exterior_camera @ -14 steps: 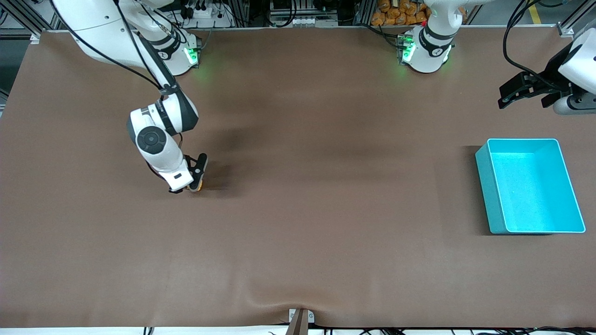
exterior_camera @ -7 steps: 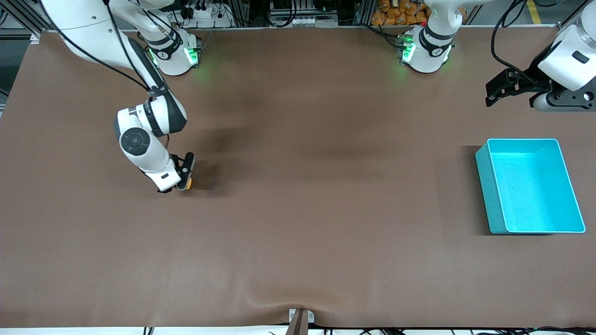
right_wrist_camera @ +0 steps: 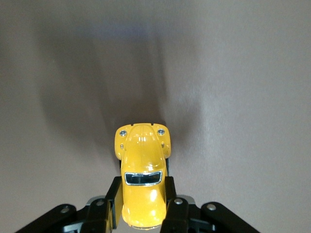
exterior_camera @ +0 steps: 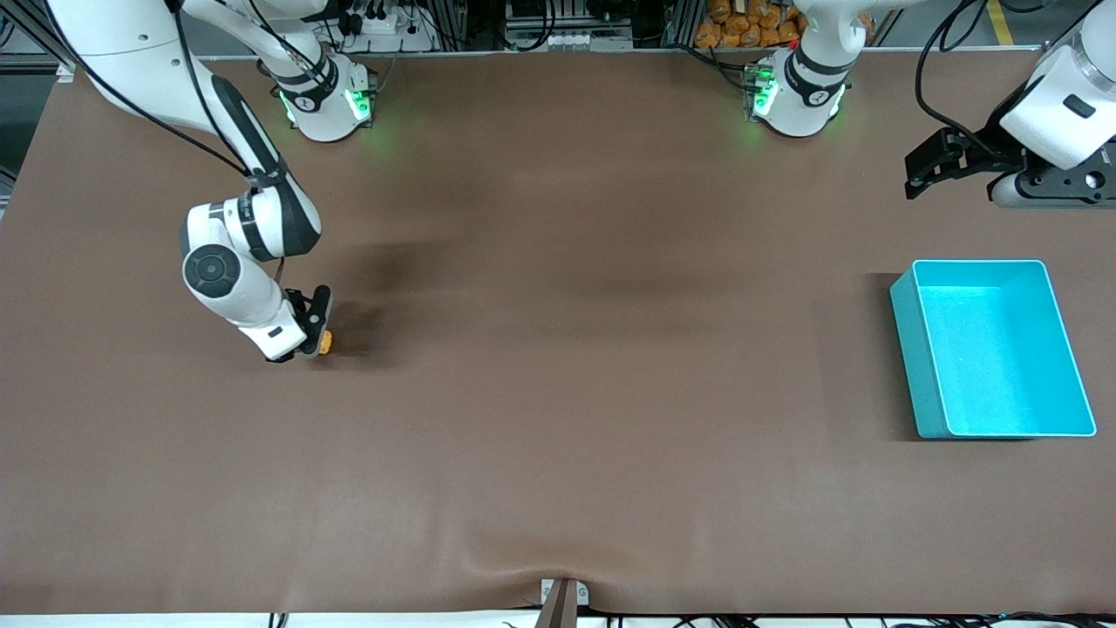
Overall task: Wind and store yellow beetle car
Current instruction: 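Drag the car backward with the right gripper, winding its wheels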
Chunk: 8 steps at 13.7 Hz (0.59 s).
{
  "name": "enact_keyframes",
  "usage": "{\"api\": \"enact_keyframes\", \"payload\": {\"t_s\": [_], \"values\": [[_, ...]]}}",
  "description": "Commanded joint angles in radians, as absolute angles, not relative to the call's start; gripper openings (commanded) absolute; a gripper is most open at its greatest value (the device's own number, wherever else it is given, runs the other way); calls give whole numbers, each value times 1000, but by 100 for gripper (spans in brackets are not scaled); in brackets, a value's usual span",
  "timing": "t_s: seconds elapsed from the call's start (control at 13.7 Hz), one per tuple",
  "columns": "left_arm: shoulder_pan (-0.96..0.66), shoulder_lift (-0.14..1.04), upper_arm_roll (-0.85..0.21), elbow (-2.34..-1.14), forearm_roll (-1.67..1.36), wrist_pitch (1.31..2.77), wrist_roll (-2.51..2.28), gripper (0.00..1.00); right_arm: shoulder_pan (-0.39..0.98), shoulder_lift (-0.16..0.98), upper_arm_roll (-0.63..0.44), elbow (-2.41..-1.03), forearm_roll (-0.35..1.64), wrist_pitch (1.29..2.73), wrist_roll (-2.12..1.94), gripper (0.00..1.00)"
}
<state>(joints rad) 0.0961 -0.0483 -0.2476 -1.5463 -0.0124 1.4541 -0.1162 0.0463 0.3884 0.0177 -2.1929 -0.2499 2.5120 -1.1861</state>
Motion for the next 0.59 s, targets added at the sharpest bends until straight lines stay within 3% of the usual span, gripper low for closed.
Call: {"api": "enact_keyframes", "payload": {"t_s": [0.0,0.51], "values": [[92,-49,-255,-1534,12,1443,-115,100,-23,443,18,-2198,-242,2556,-1279,19],[95,-49,-253,-1534,15,1443,-115,100,-100,446,18,-2198,-245,2557,-1359,18]]}}
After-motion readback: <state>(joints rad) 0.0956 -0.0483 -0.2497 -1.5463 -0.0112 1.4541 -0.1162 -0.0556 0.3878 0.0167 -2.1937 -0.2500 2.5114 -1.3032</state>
